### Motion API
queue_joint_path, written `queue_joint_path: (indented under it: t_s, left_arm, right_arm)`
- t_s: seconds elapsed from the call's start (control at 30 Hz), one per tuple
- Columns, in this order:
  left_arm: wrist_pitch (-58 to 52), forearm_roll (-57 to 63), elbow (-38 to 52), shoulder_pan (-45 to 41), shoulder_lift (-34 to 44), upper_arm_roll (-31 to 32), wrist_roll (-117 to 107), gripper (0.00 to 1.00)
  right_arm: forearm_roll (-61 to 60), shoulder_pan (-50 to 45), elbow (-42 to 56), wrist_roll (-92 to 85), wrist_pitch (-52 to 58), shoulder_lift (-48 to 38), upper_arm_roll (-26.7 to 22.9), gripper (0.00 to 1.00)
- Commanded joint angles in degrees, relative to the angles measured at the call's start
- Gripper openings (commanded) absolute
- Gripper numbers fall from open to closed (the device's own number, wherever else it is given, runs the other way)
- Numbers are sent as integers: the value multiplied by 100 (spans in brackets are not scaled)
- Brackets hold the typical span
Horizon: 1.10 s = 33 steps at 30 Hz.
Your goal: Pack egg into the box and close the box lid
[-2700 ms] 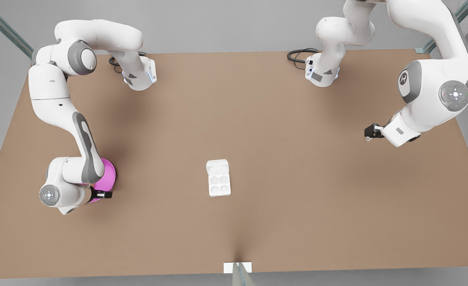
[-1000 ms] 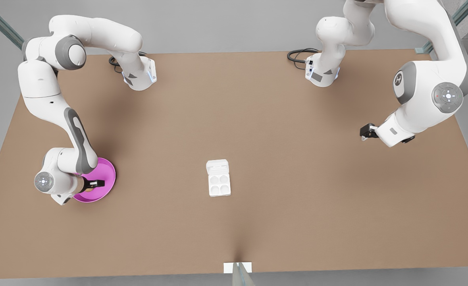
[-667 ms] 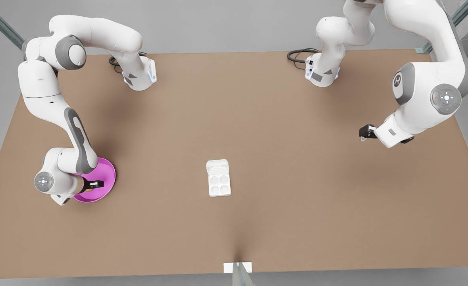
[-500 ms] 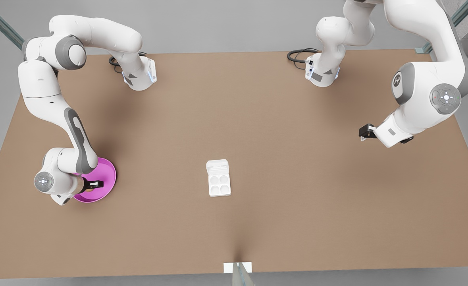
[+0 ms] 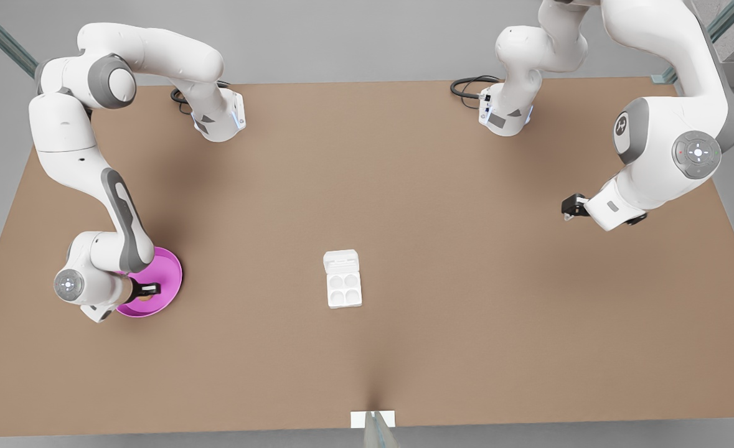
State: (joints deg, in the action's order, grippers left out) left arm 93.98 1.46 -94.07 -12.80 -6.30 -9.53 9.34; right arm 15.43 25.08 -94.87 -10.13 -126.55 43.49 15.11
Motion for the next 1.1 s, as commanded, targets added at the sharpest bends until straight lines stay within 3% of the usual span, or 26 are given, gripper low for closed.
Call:
queue_joint_path:
  t_s: [0.0, 0.33, 0.5, 0.77, 1.07]
  left_arm:
    - [-2, 3, 3, 5, 6, -5, -2, 100]
    - [-2, 3, 3, -3, 6, 3, -2, 100]
    - [-2, 3, 3, -74, 6, -5, -28, 100]
    - [-2, 3, 3, -74, 6, -5, -28, 100]
    - [-20, 3, 3, -74, 6, -5, -28, 100]
  right_arm:
    - [83, -3, 4, 152, 25, -7, 1, 45]
    - [74, -91, 83, 345, 465, -165, 54, 42]
    - [13, -144, 557, 757, 799, -288, 792, 41]
    - [-840, -1523, 830, 2216, 746, -279, 915, 40]
    - [-822, -3624, 2157, 5091, 711, 301, 863, 40]
